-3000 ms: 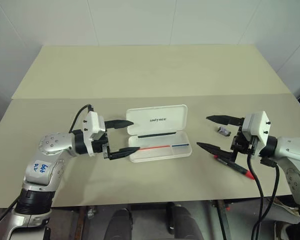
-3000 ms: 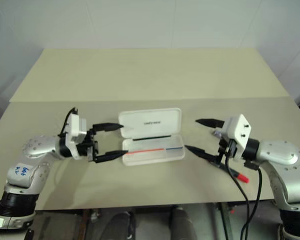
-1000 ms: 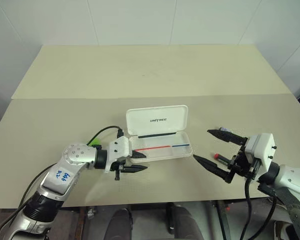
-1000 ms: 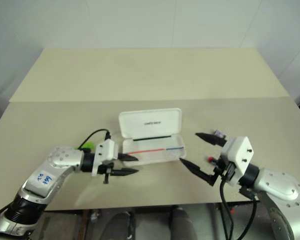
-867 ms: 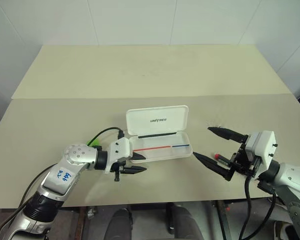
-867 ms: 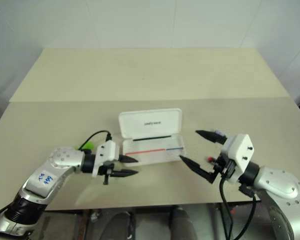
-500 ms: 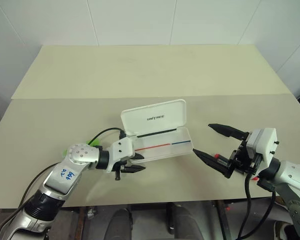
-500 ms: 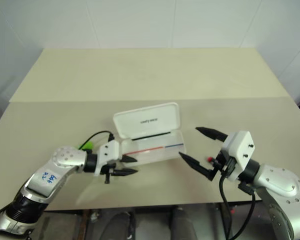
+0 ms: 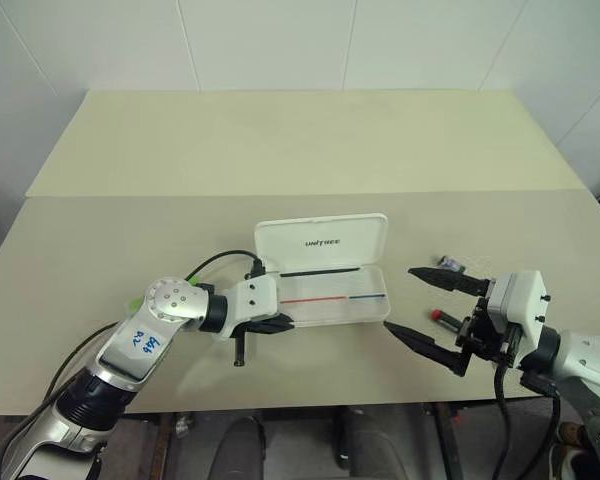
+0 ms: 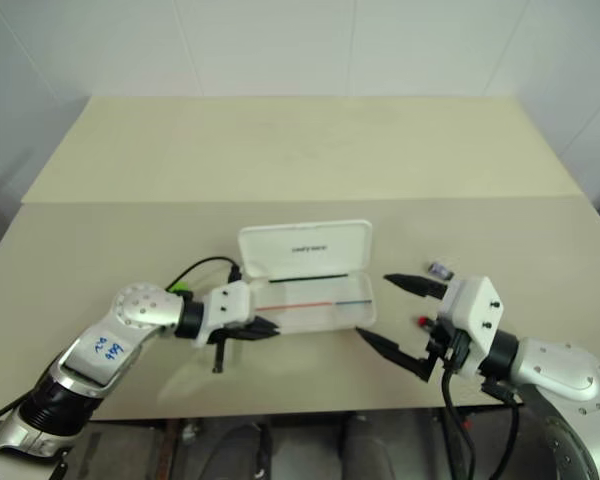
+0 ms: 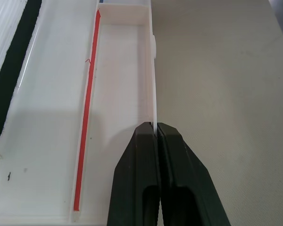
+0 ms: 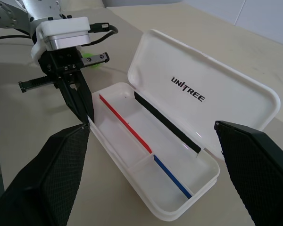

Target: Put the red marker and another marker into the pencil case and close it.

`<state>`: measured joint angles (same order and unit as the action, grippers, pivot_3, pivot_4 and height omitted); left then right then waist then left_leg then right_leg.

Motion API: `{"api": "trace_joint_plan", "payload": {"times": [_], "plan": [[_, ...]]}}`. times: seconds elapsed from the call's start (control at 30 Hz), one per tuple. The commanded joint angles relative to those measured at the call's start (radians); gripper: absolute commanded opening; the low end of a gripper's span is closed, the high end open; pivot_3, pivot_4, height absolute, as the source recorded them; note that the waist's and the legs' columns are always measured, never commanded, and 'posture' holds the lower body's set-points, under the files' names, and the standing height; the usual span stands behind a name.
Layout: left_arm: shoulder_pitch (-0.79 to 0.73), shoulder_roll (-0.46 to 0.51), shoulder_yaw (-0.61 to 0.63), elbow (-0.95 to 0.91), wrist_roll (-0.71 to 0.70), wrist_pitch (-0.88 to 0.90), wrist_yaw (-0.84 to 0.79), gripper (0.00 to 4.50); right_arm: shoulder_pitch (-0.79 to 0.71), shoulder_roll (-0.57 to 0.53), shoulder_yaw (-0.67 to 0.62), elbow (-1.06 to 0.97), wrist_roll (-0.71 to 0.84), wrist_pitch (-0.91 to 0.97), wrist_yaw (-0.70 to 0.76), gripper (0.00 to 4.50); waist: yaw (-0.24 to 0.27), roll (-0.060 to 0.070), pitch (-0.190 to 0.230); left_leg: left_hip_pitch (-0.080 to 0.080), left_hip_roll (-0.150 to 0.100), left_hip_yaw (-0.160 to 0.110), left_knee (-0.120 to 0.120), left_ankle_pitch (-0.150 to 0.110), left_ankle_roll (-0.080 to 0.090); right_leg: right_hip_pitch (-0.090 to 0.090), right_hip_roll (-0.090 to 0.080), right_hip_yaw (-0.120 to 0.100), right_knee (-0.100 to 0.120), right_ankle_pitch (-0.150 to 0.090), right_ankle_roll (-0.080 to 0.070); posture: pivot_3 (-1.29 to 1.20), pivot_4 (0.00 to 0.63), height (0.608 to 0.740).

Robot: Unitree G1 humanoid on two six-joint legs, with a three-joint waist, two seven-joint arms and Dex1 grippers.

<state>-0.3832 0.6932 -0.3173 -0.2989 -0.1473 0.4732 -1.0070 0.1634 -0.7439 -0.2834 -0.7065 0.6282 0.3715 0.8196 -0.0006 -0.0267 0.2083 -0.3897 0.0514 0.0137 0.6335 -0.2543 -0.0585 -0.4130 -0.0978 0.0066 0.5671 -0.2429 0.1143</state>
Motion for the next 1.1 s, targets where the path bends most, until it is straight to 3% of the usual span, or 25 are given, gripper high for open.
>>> {"api": "trace_joint_plan", "payload": {"times": [0.03,0.57,0.67,0.8,1.1], "plan": [[0.017,0.013,-0.033,-0.038,-0.003,-0.015,-0.042,0.02,-0.001,-0.014,-0.038,-0.039,0.024,-0.006,0.005,4.5,0.0,0.0,0.0,0.0,0.0,0.0,0.0,0.0,0.0,0.0,0.0,0.0,0.0,0.0,0.0,0.0,0.15,0.74],[0.026,0.017,-0.03,-0.09,-0.029,0.051,-0.046,0.02,-0.007,-0.024,-0.04,-0.034,0.038,-0.003,0.002,4.5,0.0,0.0,0.0,0.0,0.0,0.0,0.0,0.0,0.0,0.0,0.0,0.0,0.001,0.0,0.0,0.0,0.15,0.74],[0.02,0.023,-0.034,-0.096,-0.038,0.07,-0.061,0.7,-0.017,-0.02,-0.029,-0.031,0.035,-0.003,-0.003,4.5,-0.001,0.0,0.0,0.0,0.0,0.0,0.0,0.0,0.0,0.0,0.0,0.0,0.001,0.0,0.0,0.0,0.15,0.74],[0.013,0.015,-0.023,-0.105,-0.041,0.061,-0.054,2.01,-0.025,-0.014,-0.015,-0.029,0.03,-0.005,-0.005,4.5,-0.001,0.0,0.0,0.0,0.0,0.0,0.001,0.0,0.0,0.0,0.0,0.0,0.002,0.0,0.0,0.0,0.15,0.74],[-0.005,0.068,0.089,-0.193,-0.138,0.142,-0.072,2.01,-0.057,0.011,0.028,0.015,0.013,-0.017,-0.004,4.5,-0.002,0.0,0.0,0.0,0.0,0.0,0.003,0.0,0.0,0.0,0.0,0.0,0.003,0.0,0.0,0.0,0.15,0.74]]}}
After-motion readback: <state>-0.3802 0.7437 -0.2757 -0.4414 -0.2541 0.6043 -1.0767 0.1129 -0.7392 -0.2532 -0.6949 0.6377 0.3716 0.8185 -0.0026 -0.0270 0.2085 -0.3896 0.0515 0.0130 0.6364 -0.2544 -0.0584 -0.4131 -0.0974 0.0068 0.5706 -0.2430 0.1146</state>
